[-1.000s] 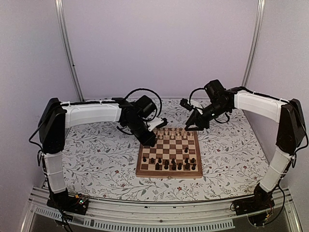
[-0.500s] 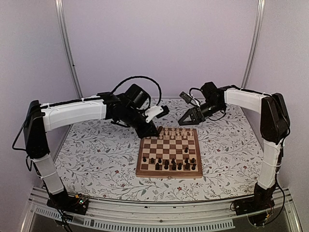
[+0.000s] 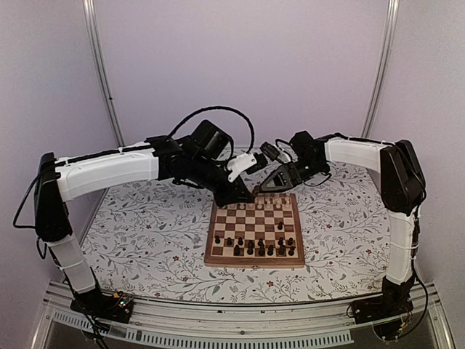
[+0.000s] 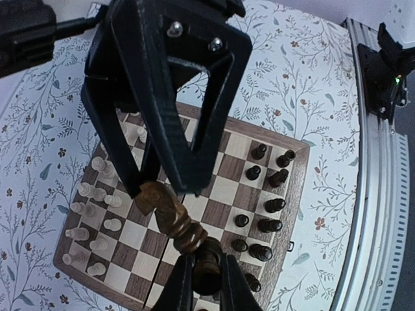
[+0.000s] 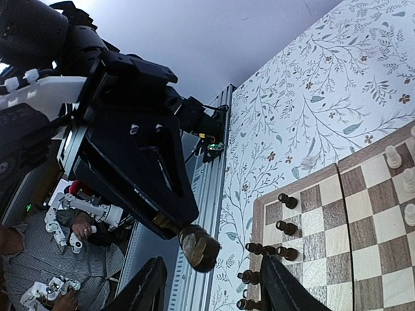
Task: Set up the chess pieces on the board
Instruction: Place the chess piece on the chessboard.
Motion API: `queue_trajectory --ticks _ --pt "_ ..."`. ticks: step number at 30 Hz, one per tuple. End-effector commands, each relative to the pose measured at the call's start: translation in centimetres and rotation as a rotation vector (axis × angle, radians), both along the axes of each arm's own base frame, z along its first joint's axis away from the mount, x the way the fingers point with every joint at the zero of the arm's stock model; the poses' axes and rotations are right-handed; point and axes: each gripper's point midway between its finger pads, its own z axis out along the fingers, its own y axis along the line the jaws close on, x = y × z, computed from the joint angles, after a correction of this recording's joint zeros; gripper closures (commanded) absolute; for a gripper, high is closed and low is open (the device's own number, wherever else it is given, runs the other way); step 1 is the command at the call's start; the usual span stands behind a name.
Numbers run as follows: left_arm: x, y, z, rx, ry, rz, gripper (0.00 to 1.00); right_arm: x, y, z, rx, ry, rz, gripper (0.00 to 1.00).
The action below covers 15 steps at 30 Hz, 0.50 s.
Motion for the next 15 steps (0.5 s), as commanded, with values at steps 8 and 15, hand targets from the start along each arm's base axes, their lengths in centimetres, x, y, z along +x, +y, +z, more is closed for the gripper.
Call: queue_trajectory --ticks 8,15 --pt "-0.44 -2.0 0.33 -0.013 -0.019 -0.042 0.99 -1.45 1.44 0.62 0.042 0.055 0.059 0.67" --pt "-0.08 -1.81 -0.01 0.006 -0.031 -0.024 0.99 -1.67 1.28 0.98 0.057 0.04 0.064 0.92"
